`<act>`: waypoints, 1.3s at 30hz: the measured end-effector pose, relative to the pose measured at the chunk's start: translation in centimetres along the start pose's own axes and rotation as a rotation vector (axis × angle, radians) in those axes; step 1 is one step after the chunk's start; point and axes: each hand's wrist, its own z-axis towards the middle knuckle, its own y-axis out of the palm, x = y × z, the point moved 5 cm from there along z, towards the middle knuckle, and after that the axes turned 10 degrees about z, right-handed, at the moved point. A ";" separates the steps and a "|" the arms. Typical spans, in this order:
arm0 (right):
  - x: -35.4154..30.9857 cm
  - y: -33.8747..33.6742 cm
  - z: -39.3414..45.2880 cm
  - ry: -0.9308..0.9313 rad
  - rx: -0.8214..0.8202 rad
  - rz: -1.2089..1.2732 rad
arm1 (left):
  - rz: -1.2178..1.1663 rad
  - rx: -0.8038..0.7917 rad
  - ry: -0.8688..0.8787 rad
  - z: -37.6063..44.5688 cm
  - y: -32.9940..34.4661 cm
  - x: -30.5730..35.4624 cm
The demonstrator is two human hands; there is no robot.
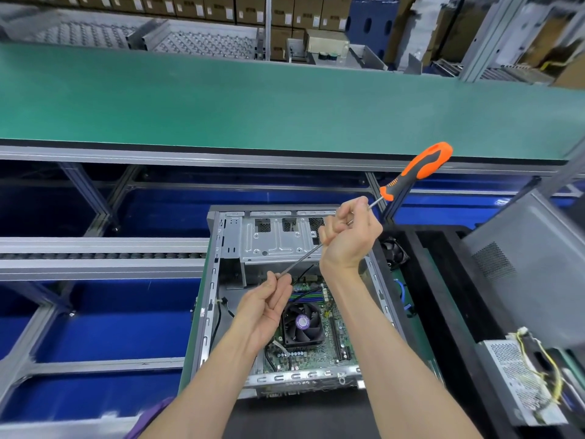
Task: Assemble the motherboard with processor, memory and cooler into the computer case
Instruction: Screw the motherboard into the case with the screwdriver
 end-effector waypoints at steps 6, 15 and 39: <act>0.1 0.3 -0.3 -0.022 -0.031 -0.008 | -0.010 0.005 0.002 0.1 0.0 -0.1; -0.4 0.7 -0.1 -0.003 0.000 -0.019 | -0.038 -0.090 -0.013 0.4 0.4 -0.2; -3.8 -0.4 -0.8 -0.054 -0.176 -0.209 | 1.718 -0.022 0.568 0.1 5.1 1.4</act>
